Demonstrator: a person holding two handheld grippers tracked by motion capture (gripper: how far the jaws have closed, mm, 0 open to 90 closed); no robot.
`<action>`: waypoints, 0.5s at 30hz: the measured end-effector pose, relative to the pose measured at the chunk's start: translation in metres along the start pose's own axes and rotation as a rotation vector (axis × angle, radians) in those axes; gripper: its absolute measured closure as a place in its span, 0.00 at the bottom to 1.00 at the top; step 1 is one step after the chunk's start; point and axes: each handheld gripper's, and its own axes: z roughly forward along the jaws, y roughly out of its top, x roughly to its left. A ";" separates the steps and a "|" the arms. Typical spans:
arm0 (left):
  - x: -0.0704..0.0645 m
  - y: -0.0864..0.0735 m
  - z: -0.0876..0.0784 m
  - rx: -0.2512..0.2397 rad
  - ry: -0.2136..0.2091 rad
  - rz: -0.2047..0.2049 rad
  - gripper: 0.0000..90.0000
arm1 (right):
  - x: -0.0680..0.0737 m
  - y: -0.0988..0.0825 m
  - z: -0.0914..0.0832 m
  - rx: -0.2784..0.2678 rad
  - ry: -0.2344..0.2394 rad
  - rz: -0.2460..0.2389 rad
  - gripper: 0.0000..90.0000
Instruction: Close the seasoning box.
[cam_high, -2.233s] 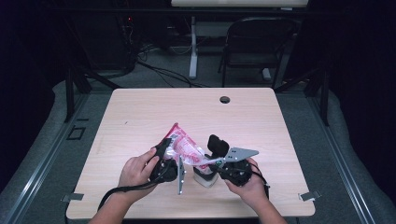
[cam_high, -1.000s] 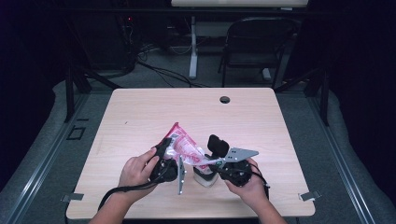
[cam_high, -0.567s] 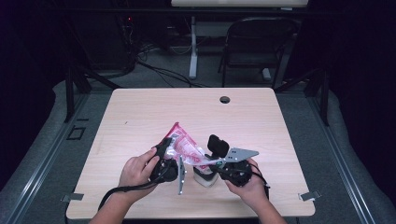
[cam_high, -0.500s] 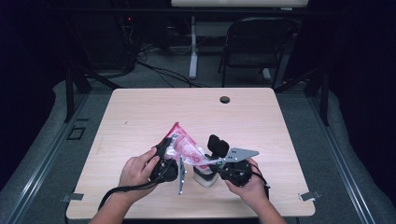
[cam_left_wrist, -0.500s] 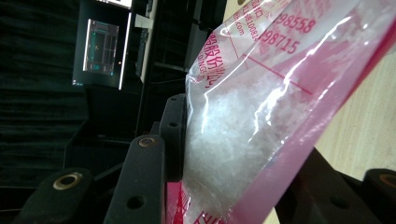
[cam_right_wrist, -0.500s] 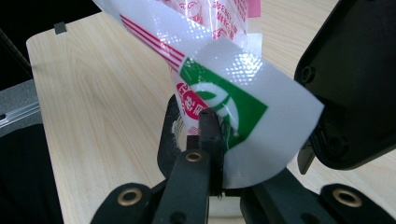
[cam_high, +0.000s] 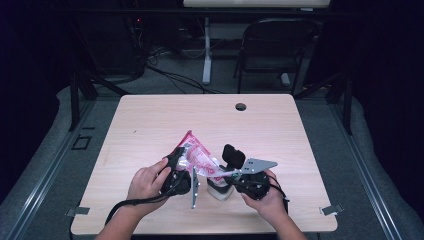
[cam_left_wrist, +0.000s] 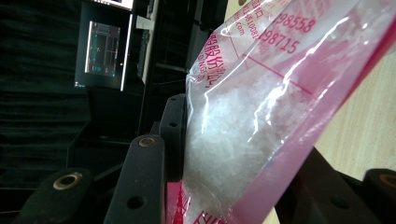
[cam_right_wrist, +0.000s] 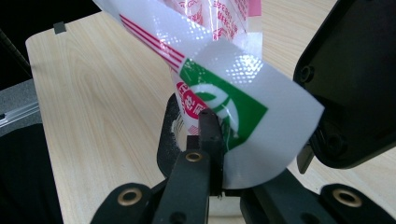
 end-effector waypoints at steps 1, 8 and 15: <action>0.000 0.000 0.000 0.000 0.001 0.003 0.74 | 0.000 0.000 0.000 0.000 0.000 0.000 1.00; 0.001 0.001 -0.001 0.002 0.002 0.009 0.74 | 0.000 0.000 0.000 0.000 -0.003 -0.002 1.00; 0.001 0.001 -0.001 0.000 0.005 0.015 0.74 | 0.000 0.000 0.000 -0.003 -0.004 0.000 1.00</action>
